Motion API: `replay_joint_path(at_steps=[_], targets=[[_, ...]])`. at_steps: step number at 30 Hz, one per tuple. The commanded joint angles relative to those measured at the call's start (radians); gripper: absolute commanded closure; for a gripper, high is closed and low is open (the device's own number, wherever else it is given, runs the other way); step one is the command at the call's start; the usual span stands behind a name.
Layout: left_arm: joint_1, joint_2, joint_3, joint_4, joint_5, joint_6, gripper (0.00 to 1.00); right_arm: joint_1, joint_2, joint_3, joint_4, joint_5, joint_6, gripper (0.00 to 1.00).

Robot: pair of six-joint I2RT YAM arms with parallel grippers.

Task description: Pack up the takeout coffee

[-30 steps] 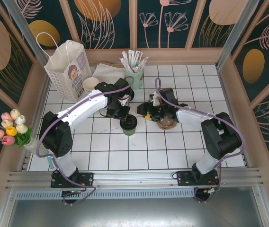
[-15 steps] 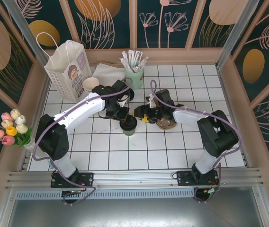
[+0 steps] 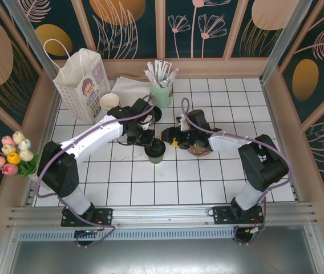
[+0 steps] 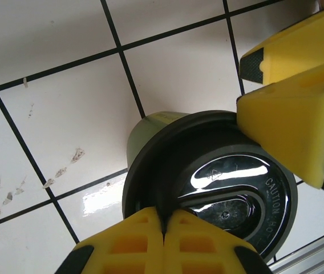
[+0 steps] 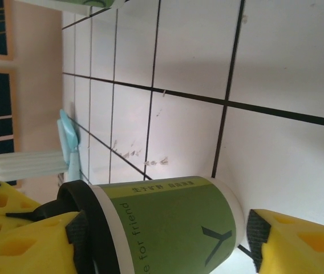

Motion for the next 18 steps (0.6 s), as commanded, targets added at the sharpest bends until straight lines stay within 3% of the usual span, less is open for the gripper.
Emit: replay_joint_path(at_steps=[1, 6, 8, 18], targets=[[-0.011, 0.067, -0.006, -0.05, -0.046, -0.033, 1.0, 0.036, -0.074, -0.03, -0.024, 0.126, 0.004, 0.19], [-0.01, 0.055, 0.008, -0.049, -0.041, -0.047, 0.98, 0.057, -0.124, -0.061, 0.066, 0.115, -0.025, 0.1], [-0.01, 0.057, 0.01, -0.048, -0.039, -0.05, 0.95, 0.079, -0.133, -0.076, 0.077, 0.123, -0.032, 0.01], [-0.01, 0.048, 0.026, -0.035, -0.017, -0.064, 0.92, 0.122, -0.132, -0.096, 0.023, 0.198, -0.05, 0.04]])
